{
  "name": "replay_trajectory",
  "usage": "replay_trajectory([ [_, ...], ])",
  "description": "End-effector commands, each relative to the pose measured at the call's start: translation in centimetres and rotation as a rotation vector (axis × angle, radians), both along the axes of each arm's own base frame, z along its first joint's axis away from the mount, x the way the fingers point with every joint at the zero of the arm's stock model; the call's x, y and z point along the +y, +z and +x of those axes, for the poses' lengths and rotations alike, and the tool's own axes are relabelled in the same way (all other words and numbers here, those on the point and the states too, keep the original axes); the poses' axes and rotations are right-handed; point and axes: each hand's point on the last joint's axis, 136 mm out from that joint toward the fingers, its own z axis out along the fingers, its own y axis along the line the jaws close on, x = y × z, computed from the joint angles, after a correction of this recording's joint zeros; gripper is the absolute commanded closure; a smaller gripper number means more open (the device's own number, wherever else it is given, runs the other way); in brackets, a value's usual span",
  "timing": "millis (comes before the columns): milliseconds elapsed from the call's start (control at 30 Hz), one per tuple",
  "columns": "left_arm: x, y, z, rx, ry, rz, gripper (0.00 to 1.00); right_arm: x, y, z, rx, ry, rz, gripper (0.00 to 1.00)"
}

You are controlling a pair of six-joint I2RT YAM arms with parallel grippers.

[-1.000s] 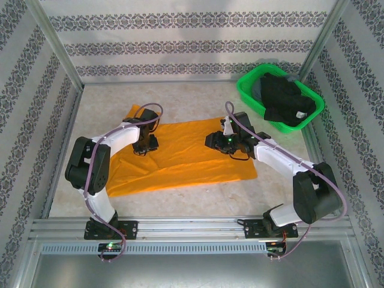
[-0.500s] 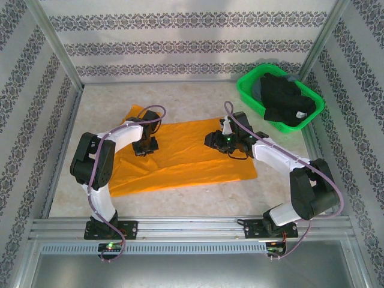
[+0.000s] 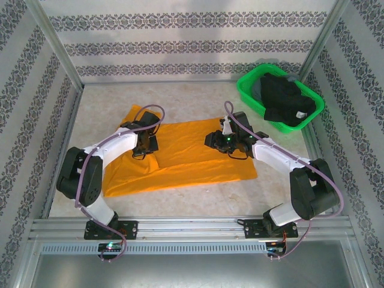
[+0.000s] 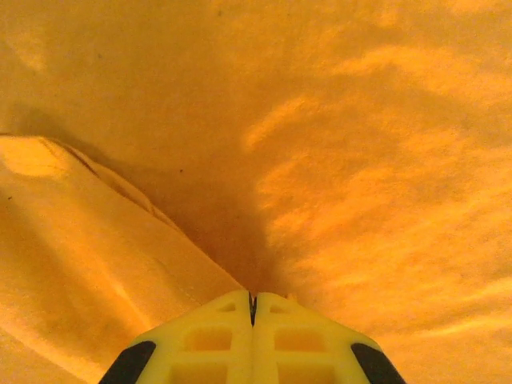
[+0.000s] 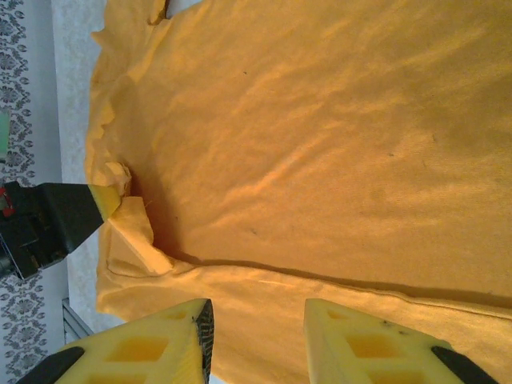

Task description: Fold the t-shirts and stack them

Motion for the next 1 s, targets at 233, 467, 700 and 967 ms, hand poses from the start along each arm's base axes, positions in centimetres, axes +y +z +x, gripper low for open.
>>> replay_trajectory([
  [233,-1.0,0.8,1.1,-0.193,-0.024,-0.07,0.57,0.2,0.1,0.0,0.01,0.004,0.016,0.64],
  [467,-0.1,4.4,1.3,-0.168,0.007,0.025,0.66,1.0,-0.8,-0.6,0.033,0.014,0.016,0.65],
  [700,-4.5,1.6,0.3,-0.01,-0.098,0.011,0.75,1.2,-0.9,-0.1,0.029,0.011,0.013,0.65],
  [967,-4.3,-2.2,-1.3,0.129,-0.223,0.19,0.67,1.4,-0.1,0.1,0.023,0.005,0.04,0.62],
])
